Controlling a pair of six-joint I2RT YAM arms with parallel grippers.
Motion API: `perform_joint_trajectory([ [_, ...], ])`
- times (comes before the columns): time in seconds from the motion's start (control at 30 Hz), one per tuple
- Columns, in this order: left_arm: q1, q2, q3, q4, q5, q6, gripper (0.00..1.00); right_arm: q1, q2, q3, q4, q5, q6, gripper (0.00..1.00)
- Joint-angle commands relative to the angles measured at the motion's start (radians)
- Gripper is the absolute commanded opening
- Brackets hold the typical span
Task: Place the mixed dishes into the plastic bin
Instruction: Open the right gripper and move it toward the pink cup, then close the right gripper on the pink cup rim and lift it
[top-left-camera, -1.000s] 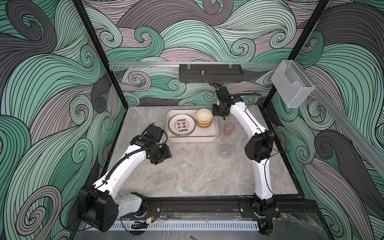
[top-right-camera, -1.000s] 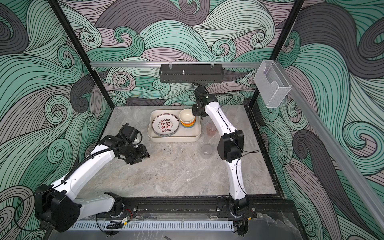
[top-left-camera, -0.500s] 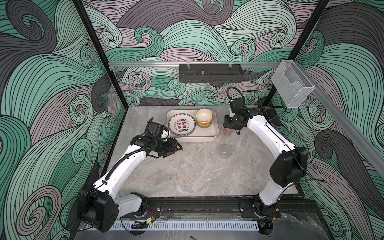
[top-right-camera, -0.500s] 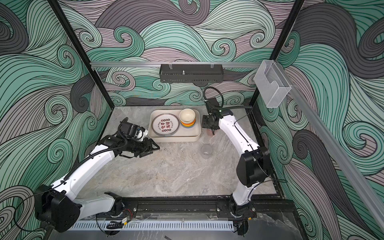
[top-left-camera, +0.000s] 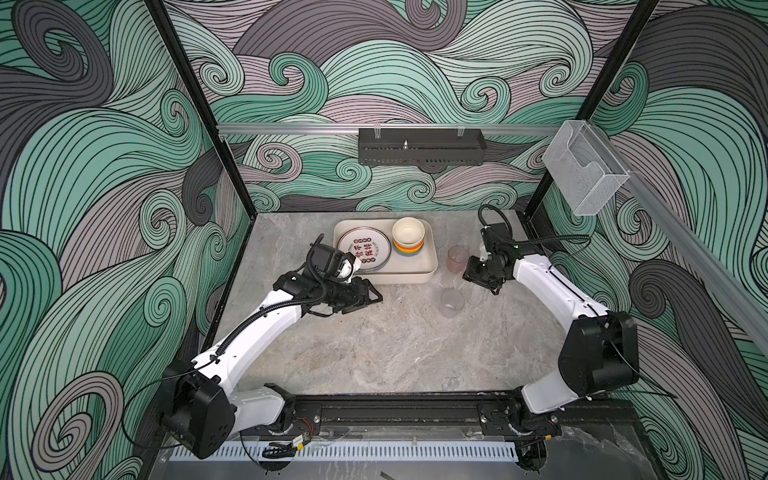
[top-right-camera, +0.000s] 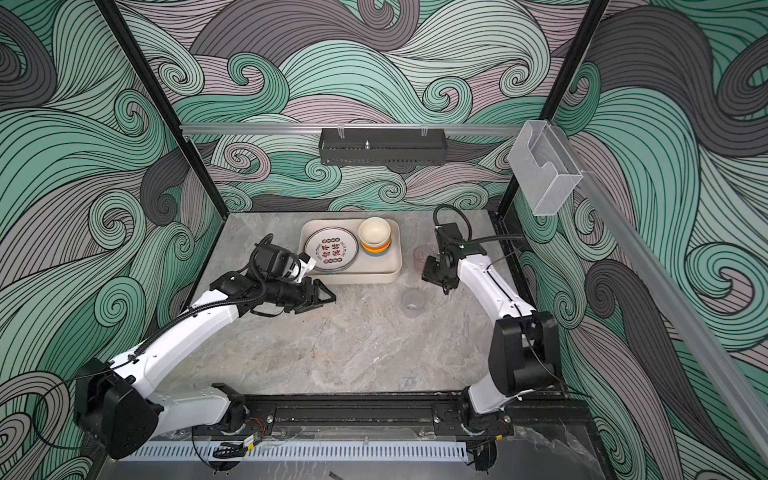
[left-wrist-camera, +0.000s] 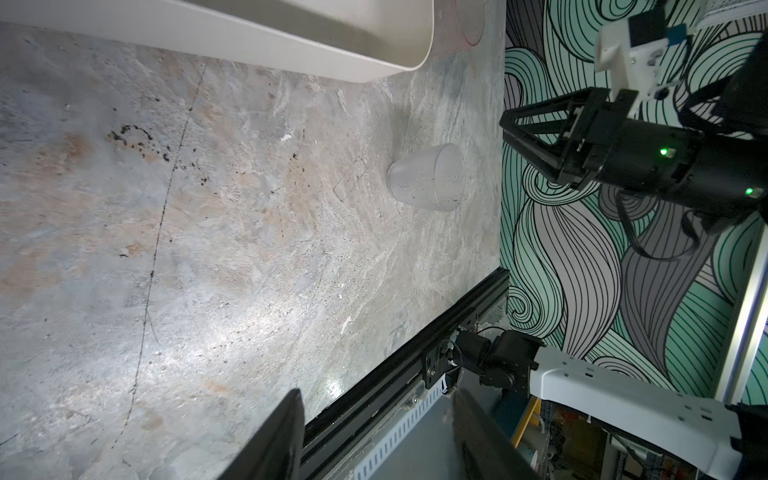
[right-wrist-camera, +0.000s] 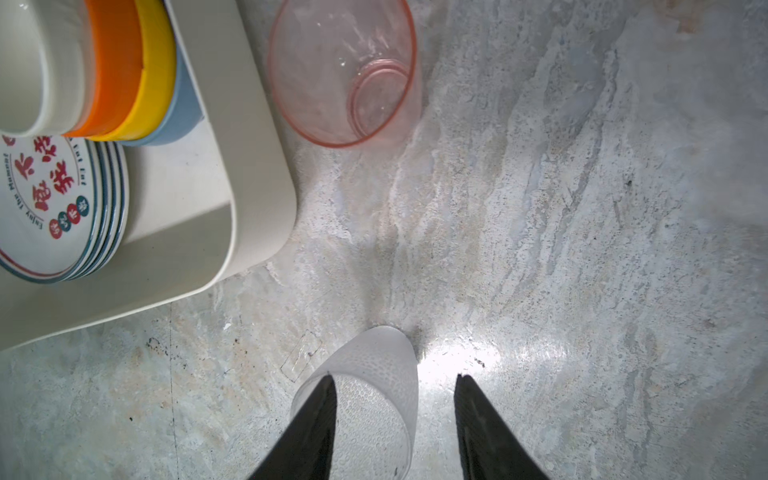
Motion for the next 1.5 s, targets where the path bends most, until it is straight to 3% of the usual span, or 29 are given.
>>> perform_joint_trajectory([
  [0.0, -0.033, 0.013, 0.022, 0.015, -0.047, 0.028, 0.6, -0.025, 0.003, -0.019, 0.084, -0.057, 0.048, 0.48],
  [0.3, -0.099, 0.044, 0.016, 0.013, -0.104, 0.051, 0.59, -0.056, 0.121, 0.035, 0.17, -0.071, 0.103, 0.48],
  [0.77, -0.115, 0.035, 0.004, -0.003, -0.149, 0.048, 0.59, -0.087, 0.334, 0.247, 0.14, -0.063, 0.149, 0.43],
  [1.03, -0.116, 0.029, 0.003, -0.021, -0.167, 0.046, 0.58, -0.095, 0.434, 0.331, 0.087, -0.069, 0.145, 0.34],
  [1.27, -0.116, 0.029, -0.002, -0.025, -0.171, 0.042, 0.58, -0.094, 0.414, 0.304, 0.077, -0.054, 0.122, 0.14],
  [1.47, -0.116, 0.019, -0.003, -0.027, -0.176, 0.042, 0.58, -0.093, 0.356, 0.287, 0.049, -0.02, 0.083, 0.04],
])
